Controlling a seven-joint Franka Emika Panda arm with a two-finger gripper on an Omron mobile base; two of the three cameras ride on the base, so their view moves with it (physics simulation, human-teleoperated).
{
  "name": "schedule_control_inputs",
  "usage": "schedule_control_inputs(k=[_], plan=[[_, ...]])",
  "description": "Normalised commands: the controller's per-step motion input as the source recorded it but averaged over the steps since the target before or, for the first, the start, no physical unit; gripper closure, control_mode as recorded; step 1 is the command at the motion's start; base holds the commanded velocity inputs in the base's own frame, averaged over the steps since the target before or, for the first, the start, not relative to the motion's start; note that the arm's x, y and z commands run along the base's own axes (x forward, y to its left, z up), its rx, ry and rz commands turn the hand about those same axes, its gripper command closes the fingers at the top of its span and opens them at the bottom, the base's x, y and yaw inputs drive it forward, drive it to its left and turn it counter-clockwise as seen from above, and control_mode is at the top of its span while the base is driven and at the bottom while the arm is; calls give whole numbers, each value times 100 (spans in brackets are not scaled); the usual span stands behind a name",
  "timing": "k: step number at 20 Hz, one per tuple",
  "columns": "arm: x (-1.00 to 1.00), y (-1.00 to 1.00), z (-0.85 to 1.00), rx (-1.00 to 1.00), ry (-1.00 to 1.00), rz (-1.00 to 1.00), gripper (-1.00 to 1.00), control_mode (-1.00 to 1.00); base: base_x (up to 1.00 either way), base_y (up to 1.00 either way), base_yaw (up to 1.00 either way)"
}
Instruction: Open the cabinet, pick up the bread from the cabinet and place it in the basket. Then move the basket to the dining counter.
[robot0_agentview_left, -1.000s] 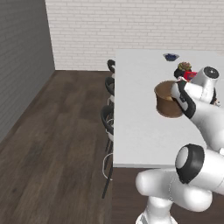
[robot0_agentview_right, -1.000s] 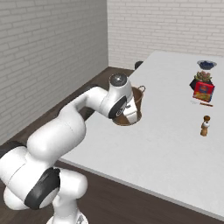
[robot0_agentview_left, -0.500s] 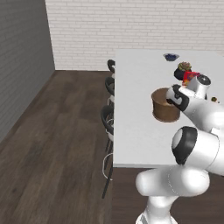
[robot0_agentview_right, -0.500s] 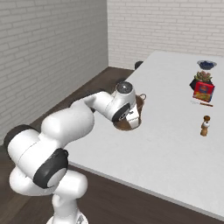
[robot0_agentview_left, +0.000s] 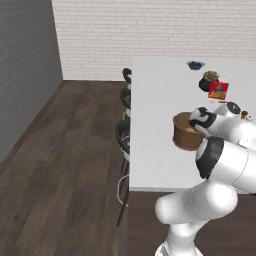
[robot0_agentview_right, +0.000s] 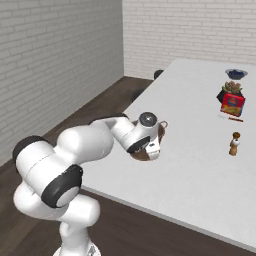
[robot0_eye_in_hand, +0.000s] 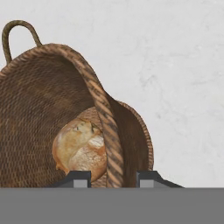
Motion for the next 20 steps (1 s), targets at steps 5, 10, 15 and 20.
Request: schedule_control_inputs(k=[5, 10, 15, 20], plan=[[9, 3, -26, 0, 0, 0, 100, -100, 0, 0, 0], [27, 10, -21, 0, -6, 0, 100, -100, 0, 0, 0], [49, 16, -18, 0, -6, 0, 100, -100, 0, 0, 0], [46, 7, -13, 0, -1, 0, 100, -100, 0, 0, 0]])
